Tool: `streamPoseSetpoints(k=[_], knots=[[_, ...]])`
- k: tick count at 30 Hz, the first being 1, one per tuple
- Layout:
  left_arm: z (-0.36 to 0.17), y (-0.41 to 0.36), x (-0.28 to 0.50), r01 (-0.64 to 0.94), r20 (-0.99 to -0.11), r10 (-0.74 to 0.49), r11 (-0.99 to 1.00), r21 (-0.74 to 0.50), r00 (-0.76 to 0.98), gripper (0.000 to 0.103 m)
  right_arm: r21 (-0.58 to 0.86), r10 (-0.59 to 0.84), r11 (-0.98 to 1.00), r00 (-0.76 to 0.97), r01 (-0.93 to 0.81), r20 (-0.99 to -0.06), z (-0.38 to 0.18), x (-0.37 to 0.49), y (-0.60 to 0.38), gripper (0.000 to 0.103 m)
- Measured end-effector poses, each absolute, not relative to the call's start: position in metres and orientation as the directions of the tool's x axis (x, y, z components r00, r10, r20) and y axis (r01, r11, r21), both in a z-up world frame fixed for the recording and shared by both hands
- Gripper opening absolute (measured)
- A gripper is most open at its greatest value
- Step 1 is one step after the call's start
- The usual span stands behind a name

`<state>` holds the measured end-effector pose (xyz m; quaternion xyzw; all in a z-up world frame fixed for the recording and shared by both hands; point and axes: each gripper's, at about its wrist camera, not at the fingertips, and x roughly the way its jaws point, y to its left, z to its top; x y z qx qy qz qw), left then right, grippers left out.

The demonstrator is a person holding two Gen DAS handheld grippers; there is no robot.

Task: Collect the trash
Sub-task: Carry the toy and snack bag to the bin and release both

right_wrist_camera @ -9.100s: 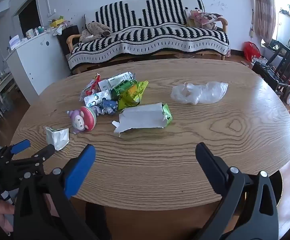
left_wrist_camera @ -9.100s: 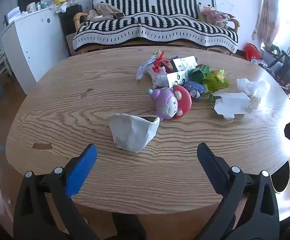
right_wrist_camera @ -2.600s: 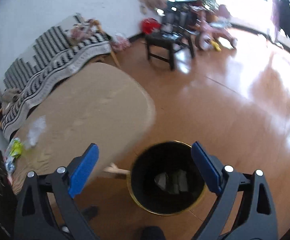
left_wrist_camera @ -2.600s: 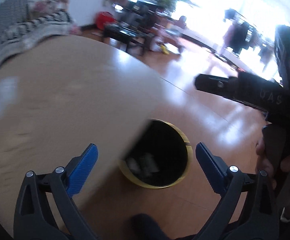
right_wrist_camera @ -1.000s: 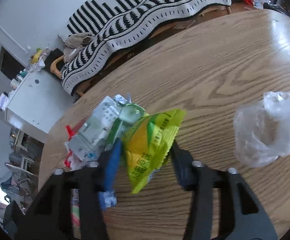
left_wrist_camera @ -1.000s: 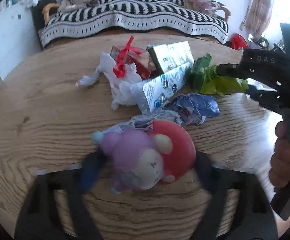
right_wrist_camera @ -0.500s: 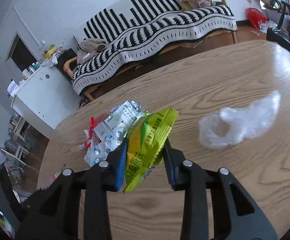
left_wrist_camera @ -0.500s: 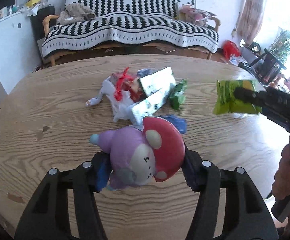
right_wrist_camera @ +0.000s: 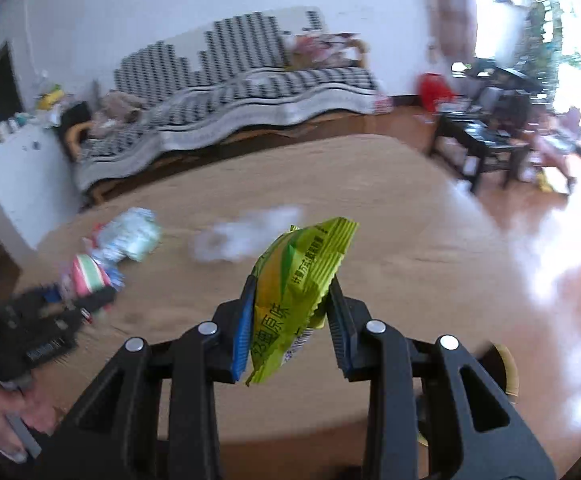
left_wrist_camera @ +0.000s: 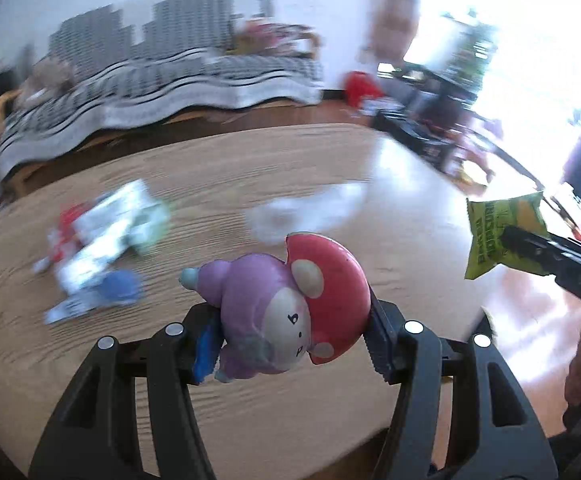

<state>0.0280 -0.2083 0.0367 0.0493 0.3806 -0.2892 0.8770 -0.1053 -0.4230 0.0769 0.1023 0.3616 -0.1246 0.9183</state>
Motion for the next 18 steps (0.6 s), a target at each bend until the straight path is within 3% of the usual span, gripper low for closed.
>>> streamPoseSetpoints(k=[5,11,18], knots=[[0.03,-0.286,-0.017,0.711,-0.694,-0.571,0.693,-0.122,0.438,0.058,0.12,-0.247,0.891,0.689,0.438,-0.682,0.046,-0.171,-0.5,0.033],[-0.011,-0.379,-0.065,0.836,-0.743,-0.607,0.535,-0.122,0.281,0.058,0.157,-0.264,0.821,0.609,0.549,-0.748,0.016,-0.219,-0.58,0.033],[-0.057,-0.467,-0.093,0.893,-0.784,-0.606,0.416,-0.171,0.132,0.058,0.216,-0.164,0.752,0.494,0.623,-0.854,-0.029,-0.227,-0.633,0.034]])
